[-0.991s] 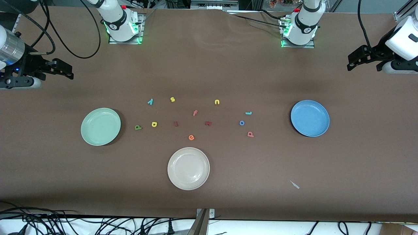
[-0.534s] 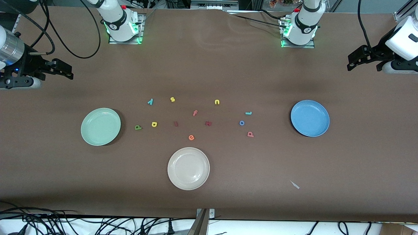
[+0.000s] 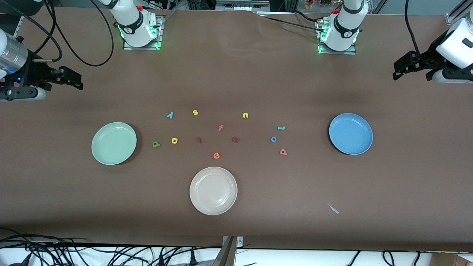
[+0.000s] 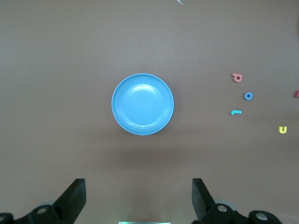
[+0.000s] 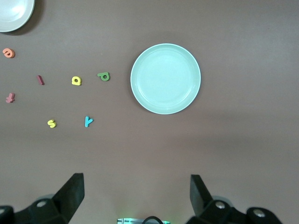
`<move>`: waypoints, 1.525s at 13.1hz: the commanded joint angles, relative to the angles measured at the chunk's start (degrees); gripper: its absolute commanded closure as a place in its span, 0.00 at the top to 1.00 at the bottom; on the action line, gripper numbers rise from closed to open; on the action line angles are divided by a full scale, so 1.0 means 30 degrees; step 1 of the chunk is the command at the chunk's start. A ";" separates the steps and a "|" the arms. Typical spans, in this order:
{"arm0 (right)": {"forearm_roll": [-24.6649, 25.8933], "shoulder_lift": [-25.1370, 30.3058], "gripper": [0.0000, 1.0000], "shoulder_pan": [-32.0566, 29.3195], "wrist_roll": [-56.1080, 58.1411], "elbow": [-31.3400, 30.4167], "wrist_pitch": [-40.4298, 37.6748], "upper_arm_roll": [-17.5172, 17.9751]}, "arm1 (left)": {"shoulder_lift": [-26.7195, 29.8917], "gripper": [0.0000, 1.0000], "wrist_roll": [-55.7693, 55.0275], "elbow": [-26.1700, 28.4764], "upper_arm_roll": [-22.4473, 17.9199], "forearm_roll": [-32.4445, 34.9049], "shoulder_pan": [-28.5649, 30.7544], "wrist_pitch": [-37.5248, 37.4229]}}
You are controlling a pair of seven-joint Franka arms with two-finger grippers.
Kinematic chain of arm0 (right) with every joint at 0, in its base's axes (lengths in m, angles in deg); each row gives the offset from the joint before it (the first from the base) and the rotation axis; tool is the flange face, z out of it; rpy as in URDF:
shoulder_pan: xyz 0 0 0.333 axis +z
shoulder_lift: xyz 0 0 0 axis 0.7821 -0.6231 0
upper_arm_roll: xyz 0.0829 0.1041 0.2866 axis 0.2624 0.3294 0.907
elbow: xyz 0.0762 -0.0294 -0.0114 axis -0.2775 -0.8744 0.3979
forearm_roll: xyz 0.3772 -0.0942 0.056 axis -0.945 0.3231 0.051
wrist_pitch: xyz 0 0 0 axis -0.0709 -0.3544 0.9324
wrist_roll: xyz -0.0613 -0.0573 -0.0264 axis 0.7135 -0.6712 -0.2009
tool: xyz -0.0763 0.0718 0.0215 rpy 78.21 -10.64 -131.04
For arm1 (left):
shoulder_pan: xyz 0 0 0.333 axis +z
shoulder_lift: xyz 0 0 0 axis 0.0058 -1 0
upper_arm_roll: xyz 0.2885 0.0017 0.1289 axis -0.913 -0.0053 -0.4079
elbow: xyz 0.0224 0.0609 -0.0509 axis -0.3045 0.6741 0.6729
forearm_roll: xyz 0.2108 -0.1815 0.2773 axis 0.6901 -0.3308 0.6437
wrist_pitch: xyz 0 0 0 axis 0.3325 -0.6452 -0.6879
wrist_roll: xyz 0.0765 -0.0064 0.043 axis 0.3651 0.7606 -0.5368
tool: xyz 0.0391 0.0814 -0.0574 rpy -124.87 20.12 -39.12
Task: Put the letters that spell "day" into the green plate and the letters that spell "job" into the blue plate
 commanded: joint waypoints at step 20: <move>0.0172 0.0214 1.00 -0.0113 -0.0060 -0.0227 0.0713 0.0078 | -0.0270 1.00 -0.0143 -0.0657 0.0084 0.0641 0.0034 -0.0500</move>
